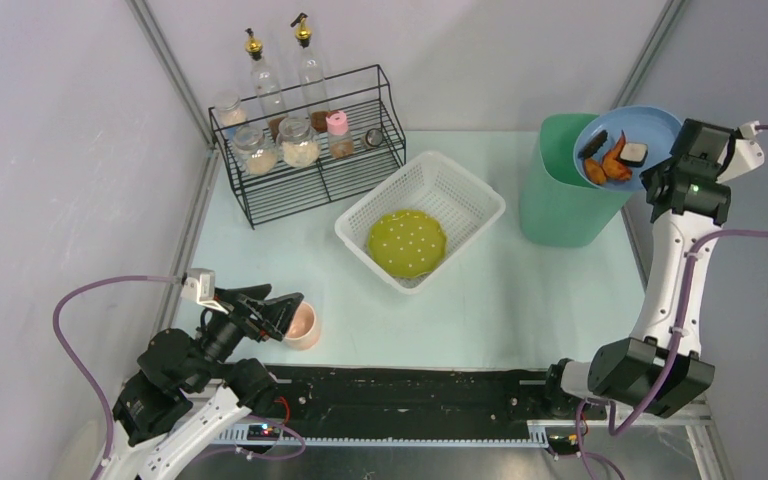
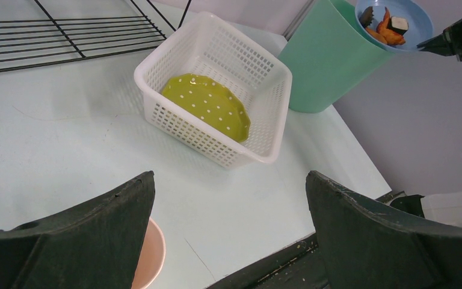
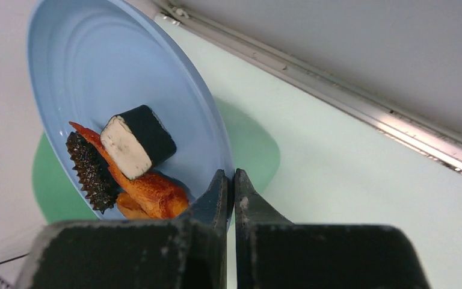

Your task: Clear the kitchen counter

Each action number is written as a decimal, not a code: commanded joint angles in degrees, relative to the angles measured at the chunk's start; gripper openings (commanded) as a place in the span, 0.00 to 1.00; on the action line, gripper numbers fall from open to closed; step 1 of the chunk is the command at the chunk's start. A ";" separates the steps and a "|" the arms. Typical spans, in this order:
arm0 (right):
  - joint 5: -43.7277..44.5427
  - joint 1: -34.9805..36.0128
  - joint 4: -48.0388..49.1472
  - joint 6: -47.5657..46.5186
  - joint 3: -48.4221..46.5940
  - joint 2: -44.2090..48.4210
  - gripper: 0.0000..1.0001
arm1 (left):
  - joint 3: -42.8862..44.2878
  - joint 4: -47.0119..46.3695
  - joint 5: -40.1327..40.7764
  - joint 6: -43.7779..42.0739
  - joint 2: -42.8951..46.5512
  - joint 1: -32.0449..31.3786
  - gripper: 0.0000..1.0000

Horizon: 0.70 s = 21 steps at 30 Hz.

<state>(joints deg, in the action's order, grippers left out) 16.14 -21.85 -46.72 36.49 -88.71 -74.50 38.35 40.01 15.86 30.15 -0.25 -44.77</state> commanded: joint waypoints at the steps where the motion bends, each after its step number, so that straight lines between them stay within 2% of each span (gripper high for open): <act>1: 6.95 1.46 6.79 -1.97 -3.12 -1.15 0.00 | -0.03 -1.11 -0.33 0.52 9.56 -0.14 0.98; 11: 17.23 8.13 10.65 -10.21 -5.75 -4.27 0.00 | -0.03 -1.08 -0.43 0.53 9.86 -0.17 0.98; 18: 26.37 14.90 17.57 -21.03 -5.47 -5.32 0.00 | -0.07 -1.12 -0.54 0.59 9.94 -0.19 0.98; 21: 29.87 18.11 22.76 -28.45 -4.84 -6.17 0.00 | -0.09 -1.15 -0.61 0.60 9.92 -0.14 0.98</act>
<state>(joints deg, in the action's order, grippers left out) 37.87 -7.16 -36.91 17.61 -90.85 -80.38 38.35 40.01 15.86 30.17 -0.25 -44.77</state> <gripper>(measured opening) 0.023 0.985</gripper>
